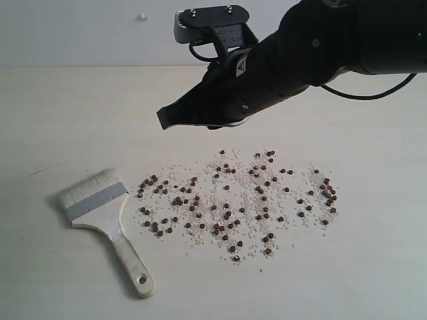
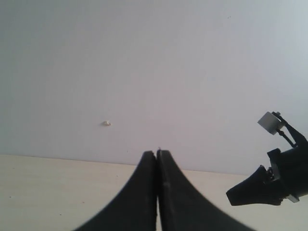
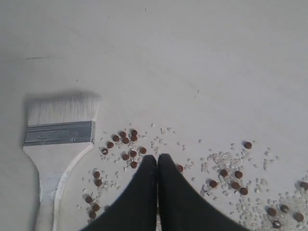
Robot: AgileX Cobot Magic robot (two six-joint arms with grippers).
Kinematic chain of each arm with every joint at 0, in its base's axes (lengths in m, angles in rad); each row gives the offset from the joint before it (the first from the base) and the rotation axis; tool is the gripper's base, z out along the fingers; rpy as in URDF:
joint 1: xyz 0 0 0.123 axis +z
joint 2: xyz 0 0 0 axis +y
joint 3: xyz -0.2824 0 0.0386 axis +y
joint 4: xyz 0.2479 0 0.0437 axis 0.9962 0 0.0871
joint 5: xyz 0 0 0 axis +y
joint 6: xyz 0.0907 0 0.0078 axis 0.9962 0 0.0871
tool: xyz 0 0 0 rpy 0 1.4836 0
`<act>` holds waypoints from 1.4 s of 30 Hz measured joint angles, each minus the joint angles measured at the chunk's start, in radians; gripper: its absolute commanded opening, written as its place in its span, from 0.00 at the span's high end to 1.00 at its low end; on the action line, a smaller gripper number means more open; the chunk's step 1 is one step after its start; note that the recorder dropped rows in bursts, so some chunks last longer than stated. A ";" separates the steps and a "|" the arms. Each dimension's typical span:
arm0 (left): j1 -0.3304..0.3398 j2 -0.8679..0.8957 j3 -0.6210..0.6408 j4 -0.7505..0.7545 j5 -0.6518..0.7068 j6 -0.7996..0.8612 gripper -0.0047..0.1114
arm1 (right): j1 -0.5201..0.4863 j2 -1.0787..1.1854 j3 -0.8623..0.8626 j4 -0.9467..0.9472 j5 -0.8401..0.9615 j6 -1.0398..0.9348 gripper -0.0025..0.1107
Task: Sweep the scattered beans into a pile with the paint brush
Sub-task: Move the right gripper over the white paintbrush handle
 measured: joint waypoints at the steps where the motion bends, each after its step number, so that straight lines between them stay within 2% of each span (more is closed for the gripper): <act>1: 0.000 0.000 0.000 0.000 0.000 0.000 0.96 | 0.000 0.000 0.000 0.000 0.005 0.000 0.98; 12: 0.000 0.000 0.000 0.000 0.000 0.000 0.96 | 0.000 0.000 0.000 -0.014 0.180 -0.003 0.98; 19: 0.000 0.000 0.000 0.000 0.000 0.000 0.96 | 0.000 0.020 0.000 0.072 0.310 -0.053 0.98; 33: 0.000 0.000 0.000 0.000 0.000 0.000 0.96 | 0.000 0.024 0.000 0.115 0.355 -0.071 0.97; 39: 0.000 0.000 0.000 0.000 0.000 0.000 0.96 | 0.000 0.024 0.000 0.133 0.359 -0.108 0.81; 42: 0.000 0.000 0.000 0.000 0.000 0.000 0.96 | 0.000 0.024 0.000 0.133 0.357 -0.138 0.78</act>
